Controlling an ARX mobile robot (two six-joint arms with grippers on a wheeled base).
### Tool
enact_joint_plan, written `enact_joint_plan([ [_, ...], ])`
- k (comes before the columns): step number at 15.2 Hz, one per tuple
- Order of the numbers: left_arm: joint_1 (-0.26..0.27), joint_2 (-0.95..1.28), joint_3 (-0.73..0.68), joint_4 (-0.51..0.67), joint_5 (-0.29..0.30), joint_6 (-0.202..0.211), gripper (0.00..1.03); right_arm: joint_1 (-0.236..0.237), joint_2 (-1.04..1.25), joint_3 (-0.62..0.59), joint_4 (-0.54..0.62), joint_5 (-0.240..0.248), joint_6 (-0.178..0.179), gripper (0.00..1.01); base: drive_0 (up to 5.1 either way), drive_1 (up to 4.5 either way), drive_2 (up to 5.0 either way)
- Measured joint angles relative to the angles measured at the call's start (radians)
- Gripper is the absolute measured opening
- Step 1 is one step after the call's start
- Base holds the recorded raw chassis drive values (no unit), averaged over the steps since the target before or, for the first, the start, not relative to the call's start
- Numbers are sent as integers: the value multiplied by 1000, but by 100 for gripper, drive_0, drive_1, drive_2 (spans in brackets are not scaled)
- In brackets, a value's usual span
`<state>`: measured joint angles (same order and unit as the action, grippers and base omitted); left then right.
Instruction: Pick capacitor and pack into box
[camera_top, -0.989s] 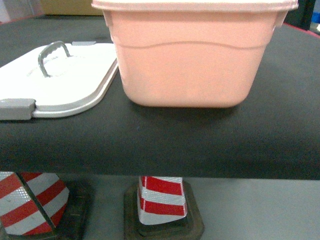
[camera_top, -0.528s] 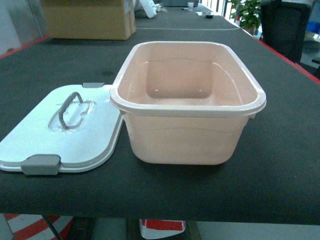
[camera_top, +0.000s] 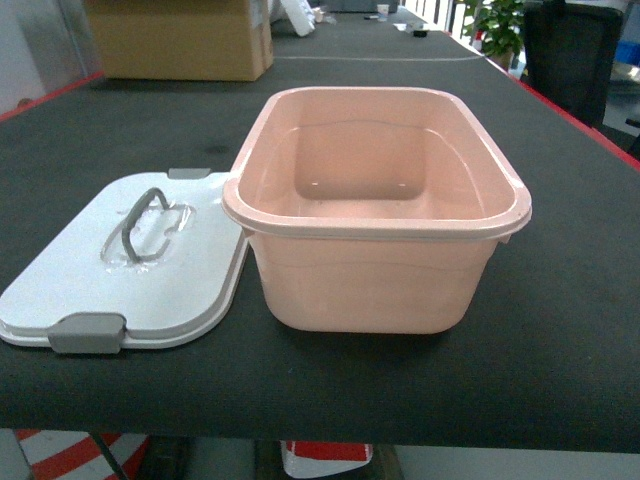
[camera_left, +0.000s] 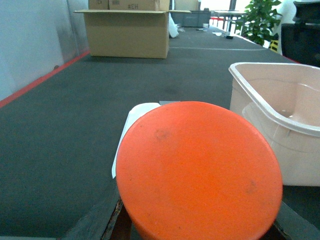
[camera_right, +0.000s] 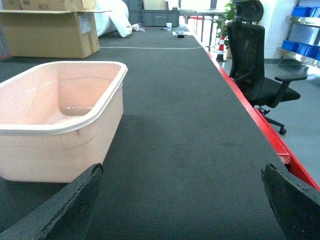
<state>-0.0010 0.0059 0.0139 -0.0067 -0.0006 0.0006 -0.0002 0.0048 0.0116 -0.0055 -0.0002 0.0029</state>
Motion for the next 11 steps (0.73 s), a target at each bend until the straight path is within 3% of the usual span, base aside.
enact_joint_plan([
  [3, 0, 0, 0, 0, 0, 0, 45, 0, 0, 0, 0, 0, 0, 98, 0, 0, 0],
  [4, -14, 7, 0, 14, -26, 10, 45, 0, 0, 0, 0, 0, 0, 98, 0, 0, 0],
  [5, -91, 80, 0, 130, -201, 51, 45, 0, 0, 0, 0, 1, 0, 98, 0, 0, 0],
  [6, -173, 209, 0, 271, -341, 91, 45, 0, 0, 0, 0, 0, 0, 98, 0, 0, 0],
  [7, -215, 374, 2, 411, -430, 117, 45, 0, 0, 0, 1, 0, 0, 98, 0, 0, 0],
  [9, -212, 635, 48, 640, -444, 138, 45, 0, 0, 0, 0, 0, 0, 98, 0, 0, 0],
  [11, -230, 954, 228, 908, -372, 154, 45, 0, 0, 0, 1, 0, 0, 98, 0, 0, 0],
])
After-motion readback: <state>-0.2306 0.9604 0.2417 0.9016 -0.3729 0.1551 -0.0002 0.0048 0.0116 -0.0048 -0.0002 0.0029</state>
